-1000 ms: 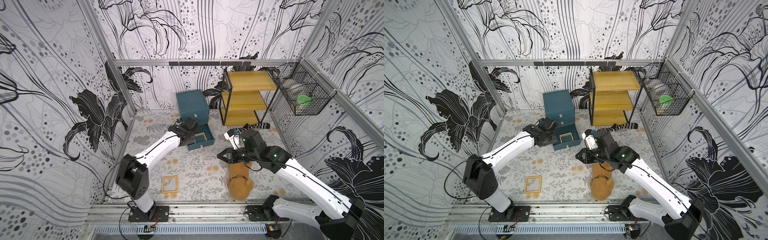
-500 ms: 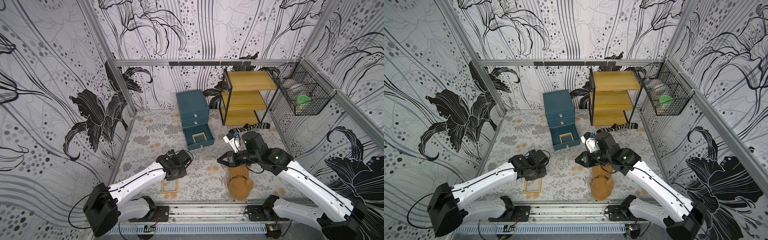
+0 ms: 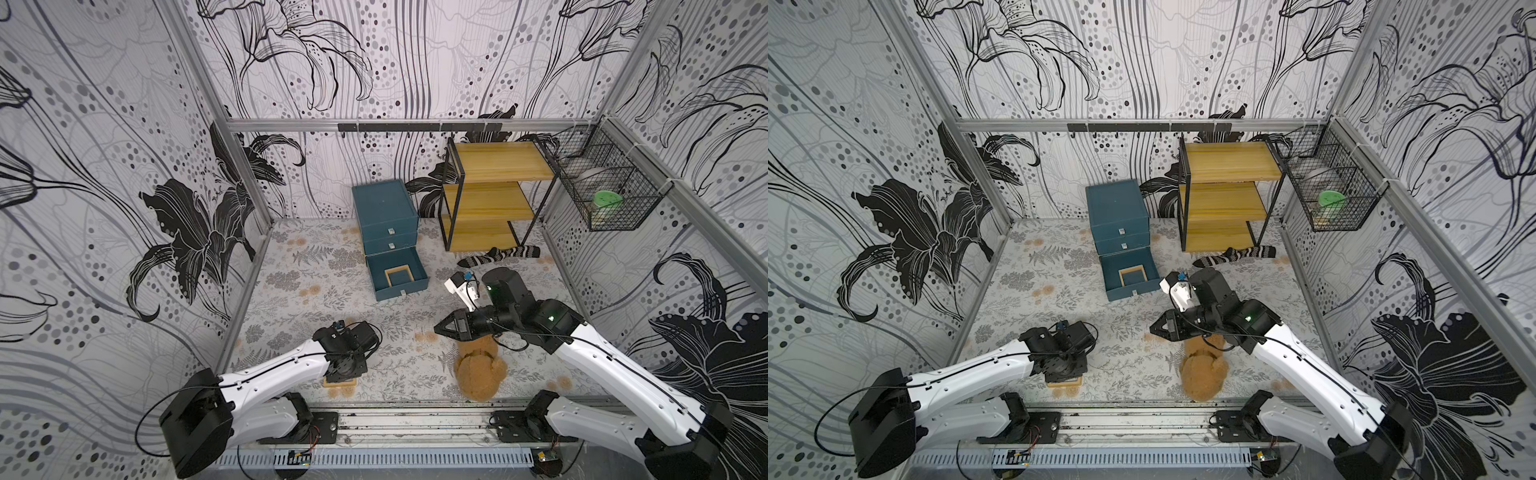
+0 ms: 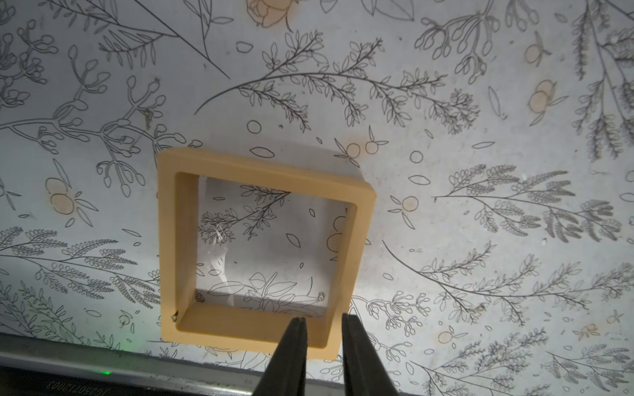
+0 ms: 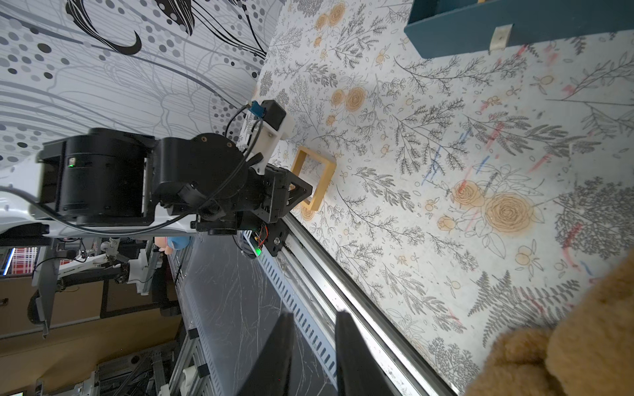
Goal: Place the brooch boxes into the drawer by color
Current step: Pick up the brooch box from the center of the board.
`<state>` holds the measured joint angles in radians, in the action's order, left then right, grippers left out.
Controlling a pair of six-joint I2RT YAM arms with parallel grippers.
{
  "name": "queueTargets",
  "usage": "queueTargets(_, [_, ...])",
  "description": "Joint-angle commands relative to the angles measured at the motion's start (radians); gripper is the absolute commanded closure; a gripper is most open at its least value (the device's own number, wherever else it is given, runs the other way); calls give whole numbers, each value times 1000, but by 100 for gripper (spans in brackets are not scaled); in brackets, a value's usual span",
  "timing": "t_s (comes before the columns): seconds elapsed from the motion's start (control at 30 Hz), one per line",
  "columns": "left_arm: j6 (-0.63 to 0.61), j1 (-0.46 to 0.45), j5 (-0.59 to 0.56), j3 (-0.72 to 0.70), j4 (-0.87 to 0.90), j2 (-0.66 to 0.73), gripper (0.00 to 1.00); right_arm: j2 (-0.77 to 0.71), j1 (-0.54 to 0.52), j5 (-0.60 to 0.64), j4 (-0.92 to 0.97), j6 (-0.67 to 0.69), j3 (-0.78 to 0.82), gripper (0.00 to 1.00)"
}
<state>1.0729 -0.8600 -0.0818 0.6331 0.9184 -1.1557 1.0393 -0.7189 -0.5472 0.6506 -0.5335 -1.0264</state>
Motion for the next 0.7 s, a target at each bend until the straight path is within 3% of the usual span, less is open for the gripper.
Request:
queueTargets(0.0, [13, -11, 20, -18, -56, -2, 77, -10, -5, -17, 6, 6, 14, 74])
queueTargets(0.67, [-7, -19, 16, -29, -72, -54, 77, 16, -6, -23, -8, 8, 17, 73])
